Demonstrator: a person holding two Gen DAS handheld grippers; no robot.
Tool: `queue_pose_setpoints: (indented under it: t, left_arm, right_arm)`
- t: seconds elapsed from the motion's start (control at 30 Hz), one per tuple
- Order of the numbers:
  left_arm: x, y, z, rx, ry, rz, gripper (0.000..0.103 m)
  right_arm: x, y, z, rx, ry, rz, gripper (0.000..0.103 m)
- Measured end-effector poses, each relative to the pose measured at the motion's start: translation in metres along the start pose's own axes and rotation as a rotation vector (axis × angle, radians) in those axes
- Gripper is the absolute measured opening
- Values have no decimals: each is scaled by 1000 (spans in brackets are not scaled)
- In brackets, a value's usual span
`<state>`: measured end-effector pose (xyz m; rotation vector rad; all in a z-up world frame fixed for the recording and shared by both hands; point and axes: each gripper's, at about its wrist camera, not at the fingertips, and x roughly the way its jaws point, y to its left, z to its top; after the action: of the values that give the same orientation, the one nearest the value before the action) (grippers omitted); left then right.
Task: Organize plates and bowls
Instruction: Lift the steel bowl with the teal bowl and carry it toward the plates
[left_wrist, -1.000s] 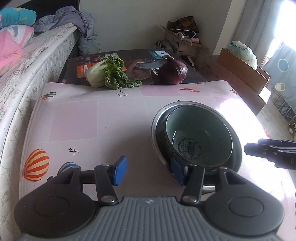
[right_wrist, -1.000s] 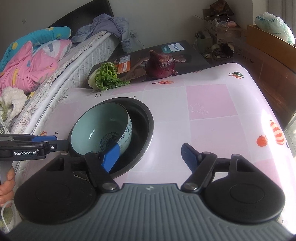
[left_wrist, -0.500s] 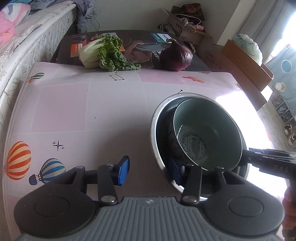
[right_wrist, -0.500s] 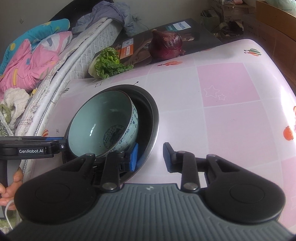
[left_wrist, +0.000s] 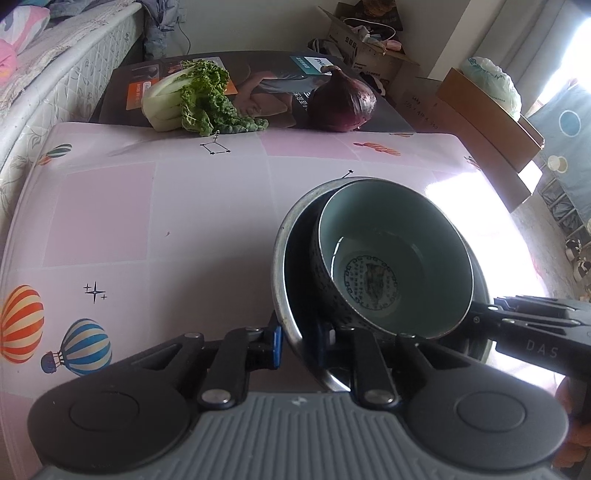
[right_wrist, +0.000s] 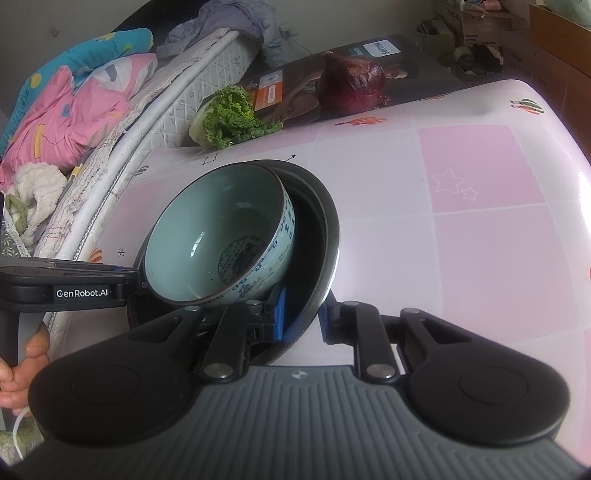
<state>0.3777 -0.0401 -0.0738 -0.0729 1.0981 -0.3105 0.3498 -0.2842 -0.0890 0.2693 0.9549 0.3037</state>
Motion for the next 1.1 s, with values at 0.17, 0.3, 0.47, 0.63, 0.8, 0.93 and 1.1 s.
queue_pose_setpoints:
  t: [0.17, 0.3, 0.47, 0.63, 0.8, 0.93, 1.1]
  left_arm:
    - [-2, 0, 0, -15, 0, 2, 18]
    - [-5, -3, 0, -6, -3, 13, 19]
    - [-8, -4, 1, -16, -3, 7, 18]
    - [-18, -9, 4, -15, -23, 7, 18]
    - [-34, -14, 5, -13, -41, 8, 18]
    - [-54, -19, 1, -18, -61, -2, 18]
    - [-82, -26, -12, -13, -85, -5, 18]
  right_arm:
    - [-4, 2, 2, -5, -5, -11, 18]
    - [-6, 4, 2, -8, -5, -16, 18]
    - [-11, 5, 4, -6, -3, -16, 18]
    - [-22, 8, 9, -8, -15, -16, 18]
    - [-39, 15, 12, -21, -28, -23, 18]
    - [-60, 24, 12, -36, -44, -28, 18]
    - [-93, 37, 4, -42, -64, -28, 18]
